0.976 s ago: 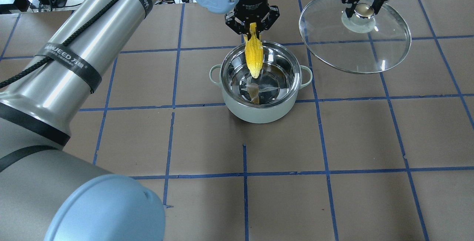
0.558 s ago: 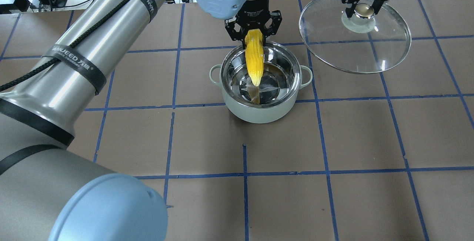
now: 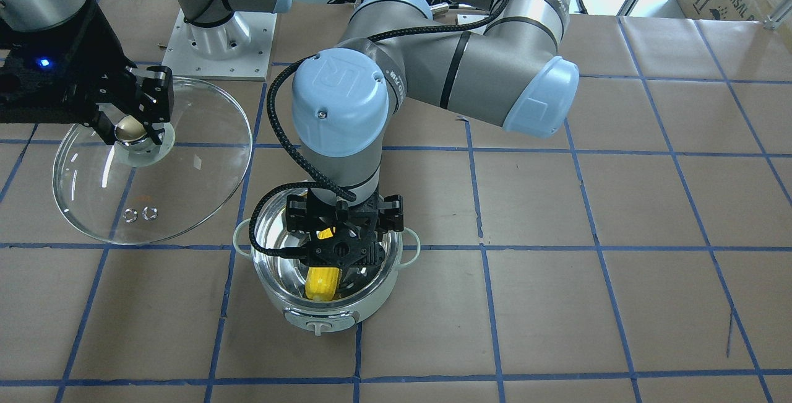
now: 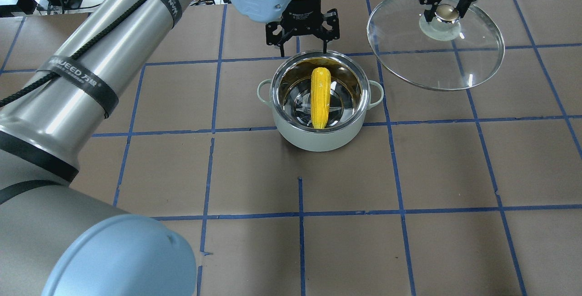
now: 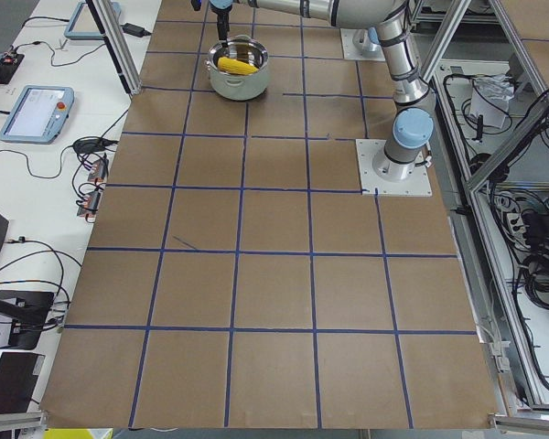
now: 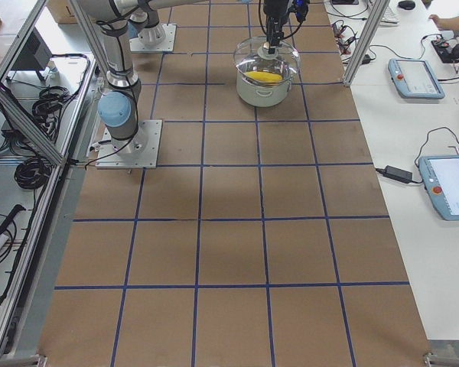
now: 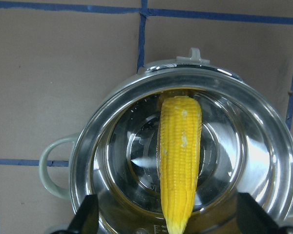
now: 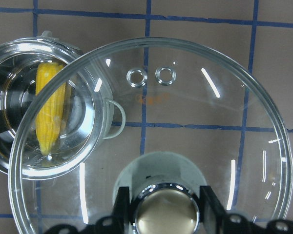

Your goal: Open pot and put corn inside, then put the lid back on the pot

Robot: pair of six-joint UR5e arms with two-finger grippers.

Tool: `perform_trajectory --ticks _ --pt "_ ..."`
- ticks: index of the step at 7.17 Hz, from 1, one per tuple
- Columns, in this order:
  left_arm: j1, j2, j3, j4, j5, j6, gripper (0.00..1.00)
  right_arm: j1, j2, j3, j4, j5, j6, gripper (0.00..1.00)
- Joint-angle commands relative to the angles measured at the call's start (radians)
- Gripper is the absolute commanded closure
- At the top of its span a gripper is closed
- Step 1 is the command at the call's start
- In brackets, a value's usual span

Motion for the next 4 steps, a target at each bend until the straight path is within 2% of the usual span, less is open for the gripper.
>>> perform_trajectory --ticks 1,2,3,4 --pt "0.111 0.068 -0.003 -0.039 -0.005 0.217 0.00 0.000 0.000 -0.003 -0.002 0.001 0.002 0.67" --pt "0.165 0.109 -0.004 -0.100 -0.007 0.296 0.00 0.005 0.003 -0.003 -0.003 0.023 0.004 0.67" --pt "0.217 0.156 -0.006 -0.175 -0.007 0.367 0.00 0.030 0.006 0.003 -0.015 0.097 0.014 0.66" --pt "0.260 0.207 -0.006 -0.246 -0.008 0.422 0.00 0.072 0.019 0.043 -0.109 0.106 0.033 0.66"
